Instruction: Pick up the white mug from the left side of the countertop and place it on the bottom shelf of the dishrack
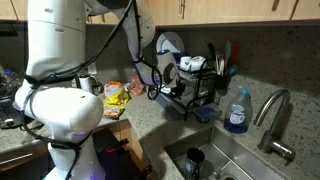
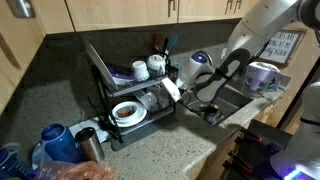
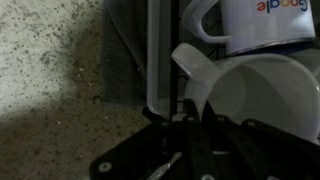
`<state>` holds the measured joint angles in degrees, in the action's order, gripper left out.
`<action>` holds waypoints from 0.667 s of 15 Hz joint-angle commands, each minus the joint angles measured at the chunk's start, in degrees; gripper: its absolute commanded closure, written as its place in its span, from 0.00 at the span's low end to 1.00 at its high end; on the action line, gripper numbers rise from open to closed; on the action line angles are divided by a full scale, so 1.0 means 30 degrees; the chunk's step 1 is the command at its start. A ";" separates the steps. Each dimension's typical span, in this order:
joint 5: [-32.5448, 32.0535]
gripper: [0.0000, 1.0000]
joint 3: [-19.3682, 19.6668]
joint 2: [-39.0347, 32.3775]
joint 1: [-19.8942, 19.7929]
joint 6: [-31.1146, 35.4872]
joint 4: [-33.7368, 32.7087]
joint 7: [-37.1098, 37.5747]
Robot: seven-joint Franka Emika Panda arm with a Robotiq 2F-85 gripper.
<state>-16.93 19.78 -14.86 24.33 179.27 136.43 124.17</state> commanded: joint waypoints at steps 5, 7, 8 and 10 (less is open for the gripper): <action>0.2783 0.98 -0.3653 0.0246 -0.3550 -0.0071 -0.0436 -0.1249; 0.4001 0.98 -0.5310 0.0122 -0.5245 -0.0176 -0.0731 -0.1987; 0.5713 0.98 -0.5688 0.0024 -0.5504 -0.0306 -0.0919 -0.3328; 0.7388 0.98 -0.6555 -0.0159 -0.6369 -0.0607 -0.1361 -0.4646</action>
<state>-1.04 3.20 -14.97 9.21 178.92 135.38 115.34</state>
